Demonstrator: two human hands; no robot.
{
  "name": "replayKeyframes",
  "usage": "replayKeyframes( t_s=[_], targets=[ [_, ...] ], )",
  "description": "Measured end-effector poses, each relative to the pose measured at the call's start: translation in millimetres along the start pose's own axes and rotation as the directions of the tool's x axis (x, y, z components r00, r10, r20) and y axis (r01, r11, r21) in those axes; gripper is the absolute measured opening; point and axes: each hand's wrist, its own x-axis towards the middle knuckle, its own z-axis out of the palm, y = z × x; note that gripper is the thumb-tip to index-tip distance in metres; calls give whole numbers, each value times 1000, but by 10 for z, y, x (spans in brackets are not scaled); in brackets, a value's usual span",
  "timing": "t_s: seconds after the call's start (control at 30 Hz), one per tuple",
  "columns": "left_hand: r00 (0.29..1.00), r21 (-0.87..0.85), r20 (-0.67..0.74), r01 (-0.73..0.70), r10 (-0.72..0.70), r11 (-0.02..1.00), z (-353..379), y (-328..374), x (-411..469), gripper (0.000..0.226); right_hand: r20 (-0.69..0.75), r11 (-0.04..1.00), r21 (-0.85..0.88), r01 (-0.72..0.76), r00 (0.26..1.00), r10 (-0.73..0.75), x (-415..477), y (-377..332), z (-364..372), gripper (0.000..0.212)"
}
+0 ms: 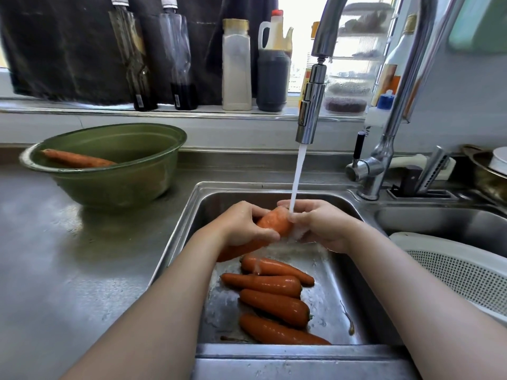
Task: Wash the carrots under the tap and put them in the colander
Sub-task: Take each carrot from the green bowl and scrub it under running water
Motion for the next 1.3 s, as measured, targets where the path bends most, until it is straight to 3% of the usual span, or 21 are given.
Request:
replayKeyframes(
  t_s=[0.07, 0.2, 0.27, 0.4, 0.47, 0.53, 0.6, 0.67, 0.73, 0.83, 0.97, 1.1, 1.2, 1.3],
  targets=[
    [1000, 16, 12, -2, 2, 1000, 1, 29, 3, 55, -50, 1000, -18, 4, 999, -5, 26, 33, 16, 23],
    [1000, 27, 20, -9, 9, 1000, 58, 80, 30, 49, -305, 995, -101, 25, 951, -55, 87, 34, 155, 23],
    [1000, 16, 16, -4, 4, 1000, 58, 52, 31, 52, -251, 993, -120, 17, 967, -47, 82, 18, 112, 21],
    [1000, 27, 13, 2, -2, 1000, 3, -8, 12, 56, 14, 1000, -4, -12, 1000, 13, 26, 48, -45, 26],
    [1000, 13, 5, -4, 4, 1000, 0, -17, 21, 54, -22, 1000, 22, 13, 1000, -13, 27, 52, 0, 24],
    [1000, 5, -3, -8, 8, 1000, 23, -21, 35, 61, -187, 997, -61, 43, 981, -54, 72, 50, 83, 21],
    [1000, -2, -8, 1, -1, 1000, 36, -40, 44, 68, -260, 991, -129, 27, 964, -61, 123, 66, 113, 26],
    [1000, -20, 2, 0, 0, 1000, 23, -57, 36, 62, -211, 997, -70, 17, 977, -32, 122, 57, 79, 27],
    [1000, -24, 13, -3, 4, 1000, 4, -63, 24, 59, -69, 997, 70, 12, 998, -8, 76, 39, 13, 25],
    [1000, -16, 14, -8, 8, 1000, 5, -56, 33, 59, 38, 1000, -2, 23, 999, -23, 45, 73, -61, 26],
    [1000, -49, 11, -11, 12, 999, 29, -55, 49, 50, -139, 983, -124, 132, 979, -149, 47, 56, 61, 21],
    [1000, -43, 2, -11, 11, 999, 54, -35, 62, 57, -289, 981, -110, 158, 939, -184, 105, 61, 154, 23],
    [1000, -44, 12, -12, 12, 999, 28, -61, 39, 58, -153, 989, -121, 82, 983, -100, 102, 76, 53, 19],
    [1000, -53, 25, -16, 17, 998, 17, -67, 31, 56, 10, 998, 14, 60, 998, -60, 71, 103, -65, 22]
  ],
)
